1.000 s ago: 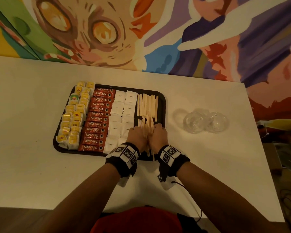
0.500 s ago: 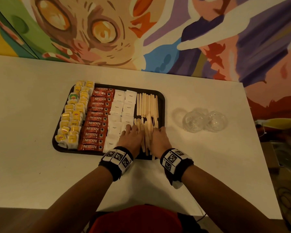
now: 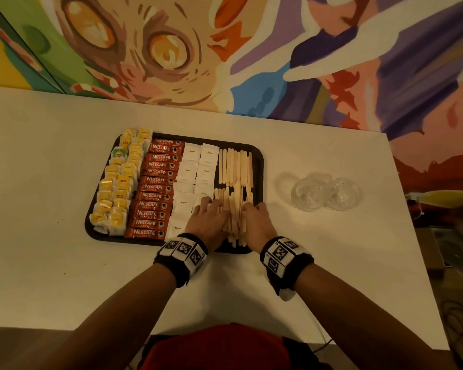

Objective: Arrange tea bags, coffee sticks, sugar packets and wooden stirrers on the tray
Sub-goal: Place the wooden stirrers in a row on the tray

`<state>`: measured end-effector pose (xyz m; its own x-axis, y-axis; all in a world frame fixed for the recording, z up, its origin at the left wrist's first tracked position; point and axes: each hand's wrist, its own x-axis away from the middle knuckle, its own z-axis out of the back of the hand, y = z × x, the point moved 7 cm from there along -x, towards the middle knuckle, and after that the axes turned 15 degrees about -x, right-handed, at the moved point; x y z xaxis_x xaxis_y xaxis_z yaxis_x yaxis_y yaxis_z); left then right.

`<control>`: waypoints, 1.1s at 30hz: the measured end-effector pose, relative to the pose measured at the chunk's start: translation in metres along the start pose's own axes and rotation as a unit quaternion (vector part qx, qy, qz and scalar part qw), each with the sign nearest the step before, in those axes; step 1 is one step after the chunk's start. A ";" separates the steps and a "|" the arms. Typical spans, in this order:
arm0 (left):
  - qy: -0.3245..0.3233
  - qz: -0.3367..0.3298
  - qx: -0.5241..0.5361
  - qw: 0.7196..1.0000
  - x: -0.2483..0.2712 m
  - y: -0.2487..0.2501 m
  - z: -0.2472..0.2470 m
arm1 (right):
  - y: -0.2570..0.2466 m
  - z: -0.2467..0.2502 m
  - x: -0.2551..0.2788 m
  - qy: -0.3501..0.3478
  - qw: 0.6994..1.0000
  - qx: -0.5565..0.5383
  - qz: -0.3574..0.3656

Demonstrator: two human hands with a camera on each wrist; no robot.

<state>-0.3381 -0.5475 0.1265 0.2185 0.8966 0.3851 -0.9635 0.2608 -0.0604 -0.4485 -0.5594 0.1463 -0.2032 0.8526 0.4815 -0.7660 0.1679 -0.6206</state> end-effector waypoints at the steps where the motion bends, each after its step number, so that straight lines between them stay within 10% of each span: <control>1: 0.001 -0.004 0.000 1.000 0.000 0.001 0.000 | 0.001 0.002 -0.001 0.005 1.000 -0.004 -0.004; 22: -0.053 0.087 0.147 0.984 0.000 0.005 0.004 | -0.013 -0.009 -0.020 -0.022 0.965 0.235 0.112; 33: -0.040 0.128 0.243 0.961 0.001 0.003 0.001 | -0.012 -0.005 -0.045 0.035 0.991 0.122 0.043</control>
<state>-0.3407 -0.5465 0.1272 -0.0298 0.8739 0.4853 -0.9469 -0.1801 0.2662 -0.4272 -0.5975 0.1287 -0.2376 0.8925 0.3835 -0.8743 -0.0244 -0.4849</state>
